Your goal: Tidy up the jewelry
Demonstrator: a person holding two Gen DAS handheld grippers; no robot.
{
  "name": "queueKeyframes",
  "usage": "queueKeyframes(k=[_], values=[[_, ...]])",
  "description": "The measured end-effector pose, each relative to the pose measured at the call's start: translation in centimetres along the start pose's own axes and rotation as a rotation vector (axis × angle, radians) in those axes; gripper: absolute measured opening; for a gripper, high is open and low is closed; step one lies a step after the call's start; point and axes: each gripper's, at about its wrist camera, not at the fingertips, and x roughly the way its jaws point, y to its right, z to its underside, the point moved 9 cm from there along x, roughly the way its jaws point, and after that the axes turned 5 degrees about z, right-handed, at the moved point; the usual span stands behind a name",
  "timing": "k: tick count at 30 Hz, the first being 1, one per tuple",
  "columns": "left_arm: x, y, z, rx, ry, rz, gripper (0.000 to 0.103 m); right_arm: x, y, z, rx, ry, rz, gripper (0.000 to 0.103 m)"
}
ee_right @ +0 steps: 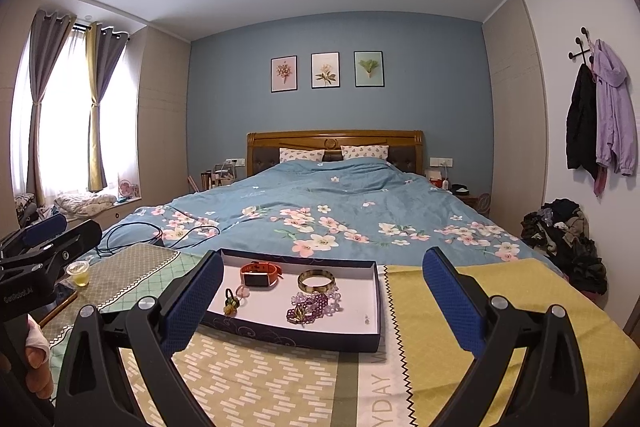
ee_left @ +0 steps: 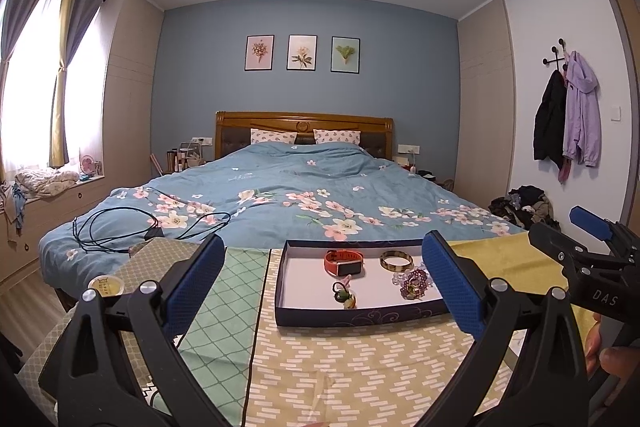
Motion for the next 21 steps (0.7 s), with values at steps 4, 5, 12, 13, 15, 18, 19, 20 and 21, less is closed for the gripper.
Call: queueKeyframes(k=[4,5,12,13,15,18,19,20,21], values=[[0.03,0.23,0.1,0.002,0.001,0.003,0.097,0.01,0.04,0.01,-0.001,-0.002,0.007,0.097],[-0.01,0.24,0.07,0.001,0.0,0.004,0.097,0.04,0.07,0.05,-0.001,-0.005,0.009,0.097],[-0.11,0.32,0.15,-0.003,-0.005,0.009,0.097,-0.03,0.23,0.1,0.005,-0.006,0.015,0.097],[-0.09,0.33,0.16,-0.002,-0.004,0.008,0.097,-0.02,0.28,0.08,0.006,-0.007,0.015,0.097],[-0.04,0.33,0.18,-0.002,-0.005,0.009,0.097,-0.05,0.27,0.12,0.004,-0.008,0.015,0.097],[-0.08,0.38,0.15,-0.003,-0.005,0.011,0.097,-0.02,0.32,0.14,0.003,-0.01,0.015,0.097],[-0.04,0.4,0.21,-0.003,-0.005,0.011,0.097,-0.05,0.31,0.16,0.003,-0.012,0.015,0.097],[-0.06,0.39,0.17,-0.003,-0.005,0.011,0.097,-0.09,0.3,0.17,0.004,-0.013,0.014,0.097],[-0.03,0.4,0.2,-0.003,-0.006,0.011,0.097,-0.1,0.31,0.19,0.004,-0.013,0.015,0.097]])
